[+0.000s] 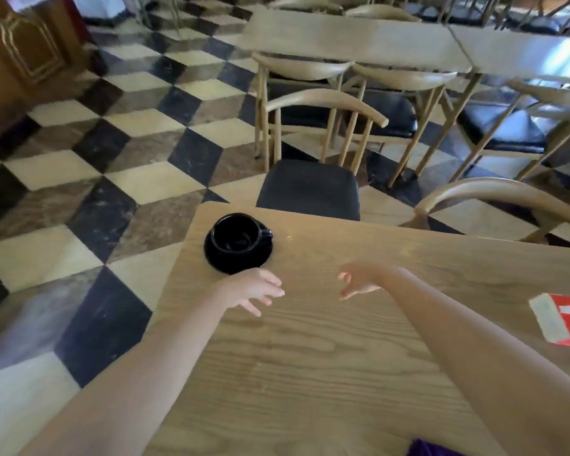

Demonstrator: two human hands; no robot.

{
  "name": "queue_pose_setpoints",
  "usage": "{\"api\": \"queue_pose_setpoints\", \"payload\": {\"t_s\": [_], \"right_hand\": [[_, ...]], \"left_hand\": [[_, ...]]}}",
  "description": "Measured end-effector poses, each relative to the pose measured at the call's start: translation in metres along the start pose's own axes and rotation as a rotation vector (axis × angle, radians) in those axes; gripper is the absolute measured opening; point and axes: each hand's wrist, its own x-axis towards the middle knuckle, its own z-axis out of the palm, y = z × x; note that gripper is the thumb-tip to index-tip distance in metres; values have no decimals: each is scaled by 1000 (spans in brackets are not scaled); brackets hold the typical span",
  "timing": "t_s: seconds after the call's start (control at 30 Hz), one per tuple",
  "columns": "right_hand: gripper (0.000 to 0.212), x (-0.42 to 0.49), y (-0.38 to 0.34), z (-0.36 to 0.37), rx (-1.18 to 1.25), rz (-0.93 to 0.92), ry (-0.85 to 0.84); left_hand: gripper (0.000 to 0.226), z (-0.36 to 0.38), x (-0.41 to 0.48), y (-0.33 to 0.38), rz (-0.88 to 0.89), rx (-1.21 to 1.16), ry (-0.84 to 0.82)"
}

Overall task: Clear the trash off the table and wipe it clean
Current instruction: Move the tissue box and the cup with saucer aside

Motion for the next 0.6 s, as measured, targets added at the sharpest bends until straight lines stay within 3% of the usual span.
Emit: {"api": "queue_pose_setpoints", "payload": {"t_s": [0.17, 0.33, 0.43, 0.6], "right_hand": [[60, 29, -57, -11, -44, -31, 10], [70, 53, -96, -19, 8, -26, 73], [74, 67, -111, -20, 124, -46, 178], [59, 95, -125, -20, 466, -86, 298]], "left_hand": [[49, -62, -19, -48, -75, -45, 45], [47, -105, -15, -72, -120, -128, 208], [53, -117, -3, -81, -98, -181, 288], [64, -118, 23, -85, -60, -237, 355]]}}
